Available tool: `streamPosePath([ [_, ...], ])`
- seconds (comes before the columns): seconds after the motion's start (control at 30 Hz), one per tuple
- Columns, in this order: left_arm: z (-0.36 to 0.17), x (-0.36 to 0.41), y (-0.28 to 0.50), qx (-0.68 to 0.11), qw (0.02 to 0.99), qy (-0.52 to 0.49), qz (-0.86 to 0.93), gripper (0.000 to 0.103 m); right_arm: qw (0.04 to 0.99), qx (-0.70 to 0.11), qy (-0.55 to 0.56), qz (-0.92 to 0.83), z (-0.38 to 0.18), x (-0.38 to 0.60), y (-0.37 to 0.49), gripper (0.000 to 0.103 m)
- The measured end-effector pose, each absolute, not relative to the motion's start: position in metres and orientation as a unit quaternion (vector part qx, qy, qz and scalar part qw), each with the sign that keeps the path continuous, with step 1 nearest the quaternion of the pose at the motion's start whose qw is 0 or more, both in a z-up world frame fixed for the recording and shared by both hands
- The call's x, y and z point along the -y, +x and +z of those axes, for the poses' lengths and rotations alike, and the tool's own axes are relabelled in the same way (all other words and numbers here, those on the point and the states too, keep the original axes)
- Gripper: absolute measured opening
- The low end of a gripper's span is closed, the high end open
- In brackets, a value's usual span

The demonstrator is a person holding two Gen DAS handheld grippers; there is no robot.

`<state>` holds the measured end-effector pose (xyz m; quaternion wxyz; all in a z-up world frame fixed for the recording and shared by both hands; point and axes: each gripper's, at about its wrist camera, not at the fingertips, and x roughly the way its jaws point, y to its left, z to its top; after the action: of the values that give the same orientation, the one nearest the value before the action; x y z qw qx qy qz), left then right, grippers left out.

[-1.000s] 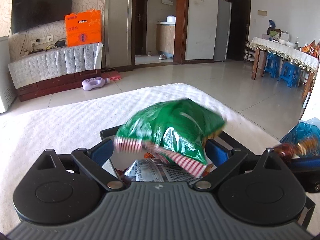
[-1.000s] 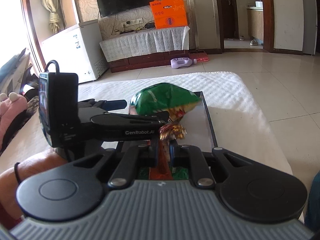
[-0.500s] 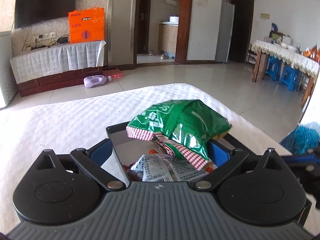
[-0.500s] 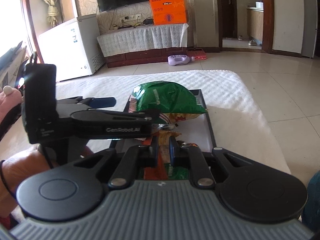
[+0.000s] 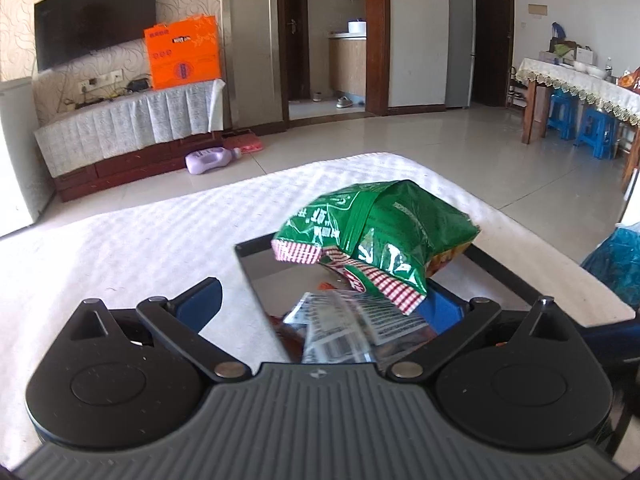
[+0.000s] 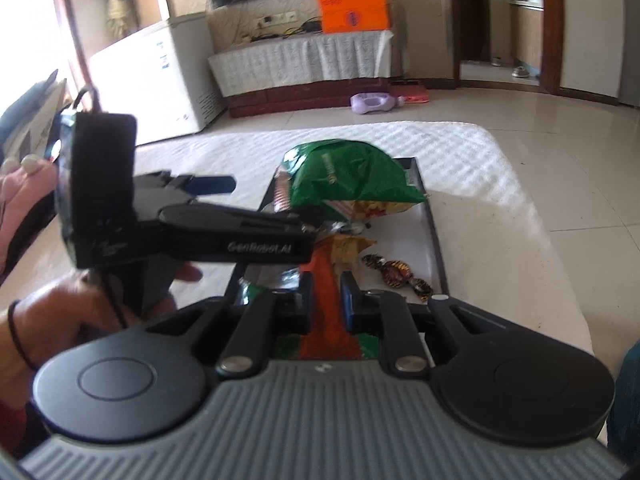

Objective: Organize snacks

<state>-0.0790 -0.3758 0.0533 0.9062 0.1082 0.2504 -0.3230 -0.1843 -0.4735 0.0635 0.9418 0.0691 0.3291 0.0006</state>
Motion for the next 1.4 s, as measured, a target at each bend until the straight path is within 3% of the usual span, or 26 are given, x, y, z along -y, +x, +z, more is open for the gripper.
streamPosePath([
  [0.3,0.056,0.371,-0.098,-0.225,0.908,0.127,-0.331,0.103,0.943,-0.321,-0.004,-0.085,0.052,0.467,-0.170,0.028],
  [0.83,0.068,0.330,-0.167,-0.194,0.920,0.149,-0.307,0.103,0.970,-0.212,0.055,-0.106,0.079,0.454,-0.230,0.029],
  [0.93,0.069,0.320,-0.178,-0.205,0.921,0.131,-0.304,0.103,0.972,-0.204,0.053,-0.101,0.080,0.448,-0.242,0.034],
  [1.4,0.069,0.319,-0.246,-0.171,0.935,0.138,-0.277,0.103,0.977,-0.177,0.066,-0.094,0.076,0.442,-0.289,0.038],
])
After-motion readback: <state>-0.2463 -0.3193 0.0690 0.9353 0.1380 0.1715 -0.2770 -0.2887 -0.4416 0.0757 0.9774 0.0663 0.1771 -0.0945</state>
